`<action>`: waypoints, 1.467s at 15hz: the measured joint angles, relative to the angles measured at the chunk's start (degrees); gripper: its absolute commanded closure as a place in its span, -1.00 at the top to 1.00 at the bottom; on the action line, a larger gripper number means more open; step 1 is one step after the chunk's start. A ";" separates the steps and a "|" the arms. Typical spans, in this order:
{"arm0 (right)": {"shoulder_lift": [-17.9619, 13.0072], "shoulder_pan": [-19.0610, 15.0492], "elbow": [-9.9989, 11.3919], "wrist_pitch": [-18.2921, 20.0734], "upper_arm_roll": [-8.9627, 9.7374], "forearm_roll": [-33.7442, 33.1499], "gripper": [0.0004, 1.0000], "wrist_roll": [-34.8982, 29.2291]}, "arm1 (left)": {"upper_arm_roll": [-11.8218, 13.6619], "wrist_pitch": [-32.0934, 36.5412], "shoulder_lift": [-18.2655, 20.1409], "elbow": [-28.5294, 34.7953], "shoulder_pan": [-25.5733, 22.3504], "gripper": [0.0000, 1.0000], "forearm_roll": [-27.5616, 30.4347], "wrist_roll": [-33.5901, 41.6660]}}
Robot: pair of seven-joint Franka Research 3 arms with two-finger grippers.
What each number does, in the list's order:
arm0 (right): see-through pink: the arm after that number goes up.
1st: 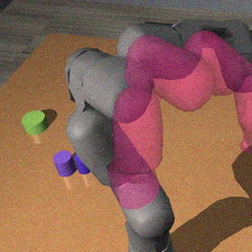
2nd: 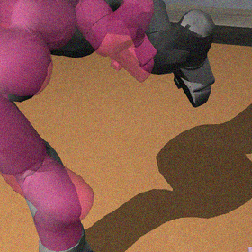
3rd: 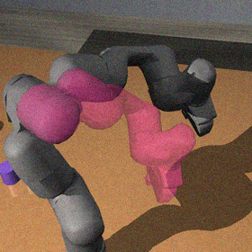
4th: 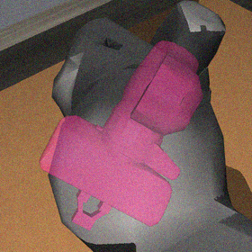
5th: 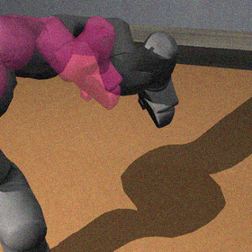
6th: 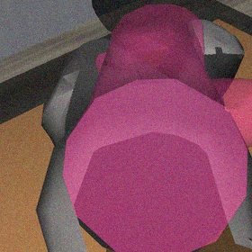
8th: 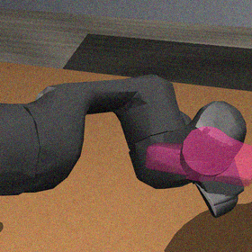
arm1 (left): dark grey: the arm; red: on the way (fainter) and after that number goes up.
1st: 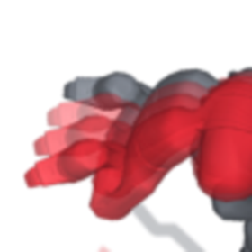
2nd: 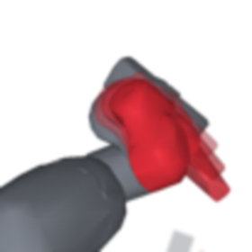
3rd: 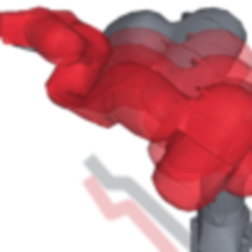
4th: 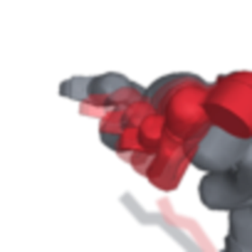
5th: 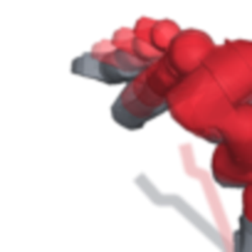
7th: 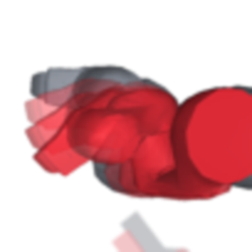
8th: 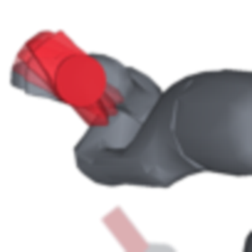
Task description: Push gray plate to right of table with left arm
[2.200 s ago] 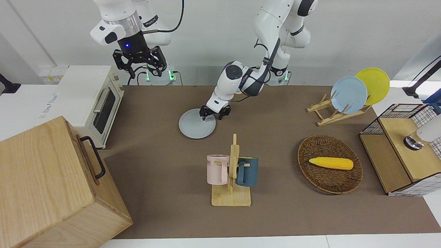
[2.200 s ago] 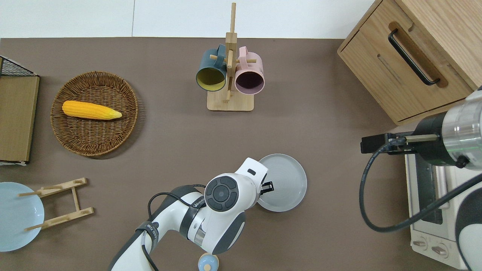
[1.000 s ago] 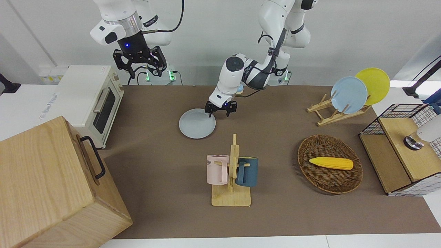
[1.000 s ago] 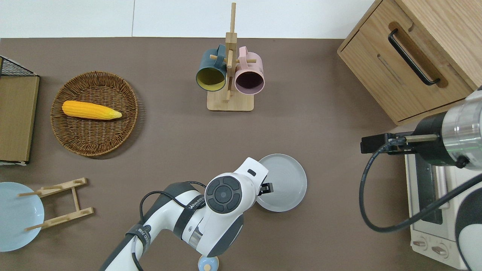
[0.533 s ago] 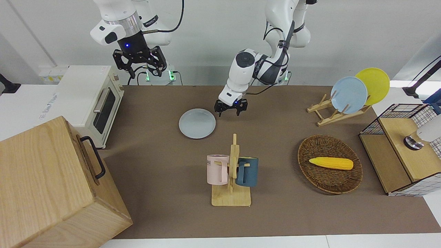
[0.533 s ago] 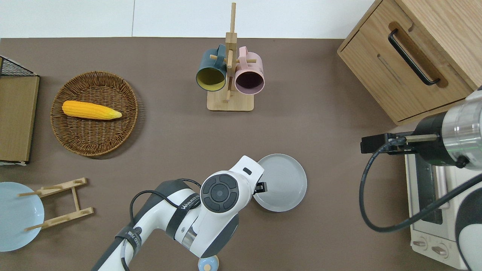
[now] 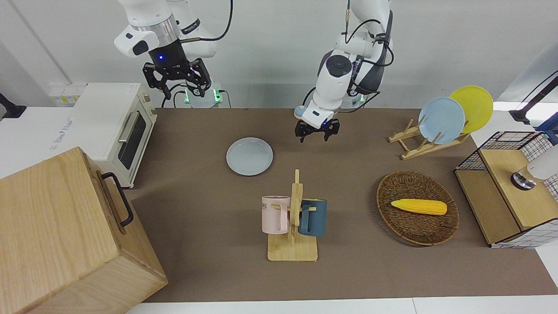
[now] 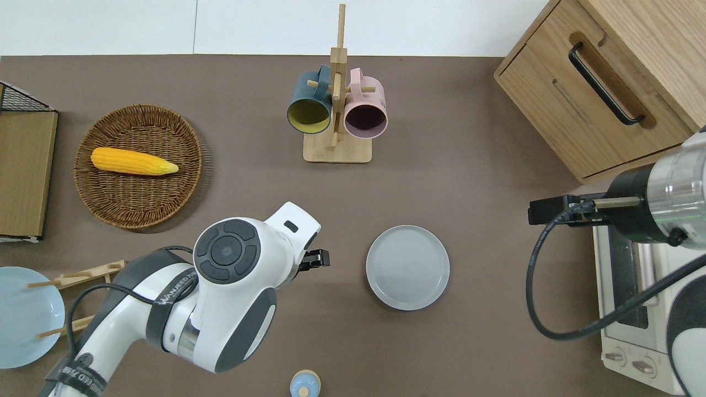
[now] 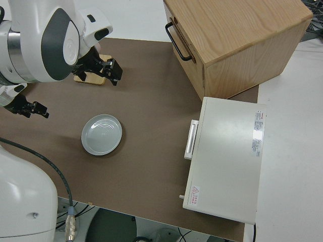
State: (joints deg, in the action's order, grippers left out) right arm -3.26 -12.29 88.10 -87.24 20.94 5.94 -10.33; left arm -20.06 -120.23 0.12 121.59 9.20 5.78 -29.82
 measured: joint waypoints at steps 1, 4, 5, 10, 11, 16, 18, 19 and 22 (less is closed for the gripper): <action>0.00 0.00 0.00 0.00 0.00 0.00 0.99 0.00 | 0.03 1.09 0.58 -0.01 -1.02 0.97 0.00 1.42; 0.00 0.00 0.00 0.00 0.00 0.00 0.99 0.00 | 0.12 3.86 2.54 -0.02 -3.78 0.97 0.00 4.49; 0.00 0.00 0.00 0.00 0.00 0.00 0.99 0.00 | 0.18 4.55 3.21 -0.03 -4.57 0.97 0.00 5.32; 0.00 0.00 0.00 0.00 0.00 0.00 0.99 0.00 | 3.61 8.24 6.43 -0.03 -7.00 0.97 -0.03 11.73; 0.00 0.00 0.00 0.00 0.00 0.00 0.99 0.00 | 4.84 8.49 7.05 -0.04 -7.15 0.97 -0.03 12.88; 0.00 0.00 0.00 0.00 0.00 0.00 0.99 0.00 | 10.38 10.68 9.59 -1.20 -7.34 0.97 -0.04 17.96; 0.00 0.00 0.00 0.00 0.00 0.00 0.99 0.00 | 11.97 12.55 10.10 -3.18 -7.36 0.97 -0.04 18.94; 0.00 0.00 0.00 0.00 0.00 0.00 0.99 0.00 | 12.61 13.62 10.23 -4.33 -7.36 0.97 -0.04 19.11; 0.00 0.00 0.00 0.00 0.00 0.00 0.99 0.00 | 14.12 17.29 10.35 -8.03 -7.37 0.97 -0.04 19.45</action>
State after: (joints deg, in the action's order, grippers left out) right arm -3.26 -12.29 88.10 -87.24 20.94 5.94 -10.33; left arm -5.94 -102.94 10.47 113.56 1.83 5.75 -10.37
